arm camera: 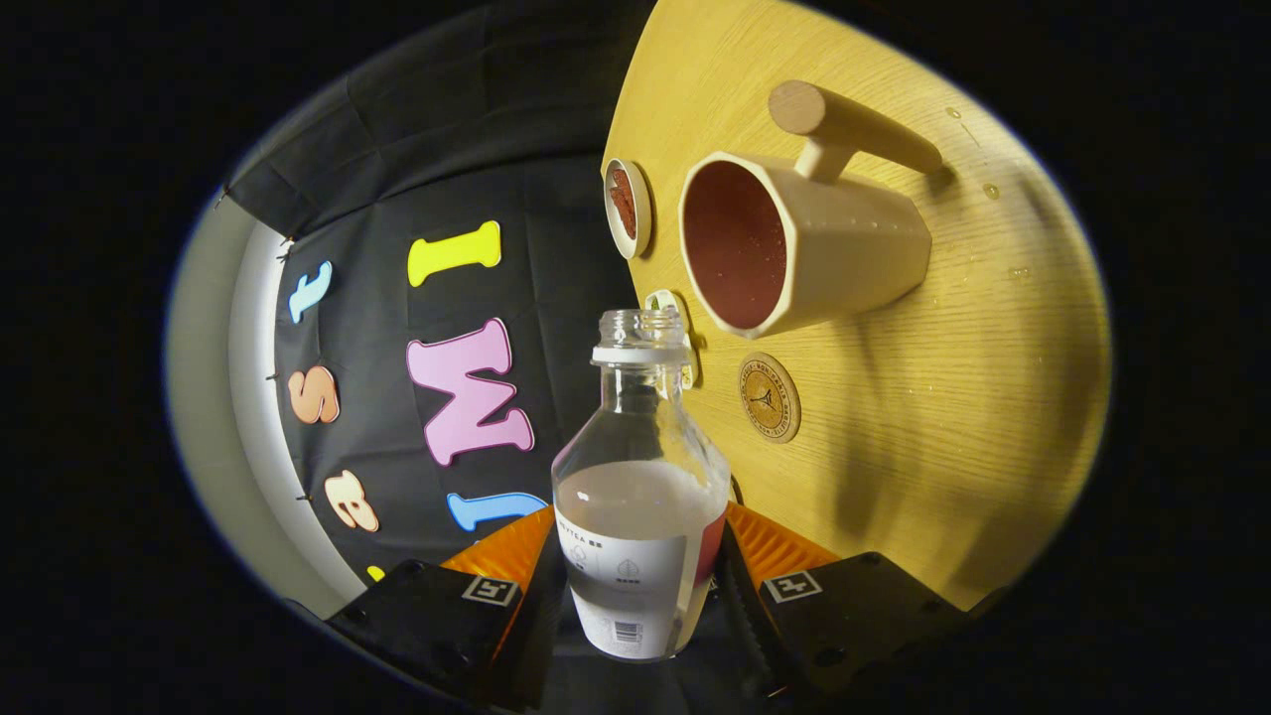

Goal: Take the bottle from table, then pour the juice into the cup, finally place the bottle on the coaster

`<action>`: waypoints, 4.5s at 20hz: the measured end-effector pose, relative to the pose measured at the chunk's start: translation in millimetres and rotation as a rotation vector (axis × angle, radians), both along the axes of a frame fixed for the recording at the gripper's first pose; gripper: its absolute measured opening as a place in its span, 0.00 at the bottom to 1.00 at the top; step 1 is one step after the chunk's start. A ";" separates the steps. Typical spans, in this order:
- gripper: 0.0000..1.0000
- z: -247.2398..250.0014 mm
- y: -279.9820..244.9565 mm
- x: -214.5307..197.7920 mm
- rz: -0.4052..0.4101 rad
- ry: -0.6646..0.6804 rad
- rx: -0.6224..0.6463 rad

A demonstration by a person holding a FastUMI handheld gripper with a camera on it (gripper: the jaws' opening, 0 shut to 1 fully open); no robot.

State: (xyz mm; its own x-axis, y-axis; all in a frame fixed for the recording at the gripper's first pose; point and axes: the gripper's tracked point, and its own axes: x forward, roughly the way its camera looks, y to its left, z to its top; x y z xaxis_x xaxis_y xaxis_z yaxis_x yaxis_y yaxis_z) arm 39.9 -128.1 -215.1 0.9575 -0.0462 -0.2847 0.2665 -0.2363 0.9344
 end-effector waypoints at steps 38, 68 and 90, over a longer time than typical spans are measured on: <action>0.74 41.3 -49.4 40.1 -0.336 -0.069 0.380; 0.74 44.4 -56.2 47.9 -0.441 -0.114 0.482; 0.74 8.5 -42.8 39.9 -0.264 0.058 -0.420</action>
State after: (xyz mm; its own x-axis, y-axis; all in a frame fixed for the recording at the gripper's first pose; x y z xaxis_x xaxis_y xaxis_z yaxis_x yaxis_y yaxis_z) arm 79.8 -171.0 -206.7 0.8807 -0.4072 -0.2421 0.3029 0.0912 0.9486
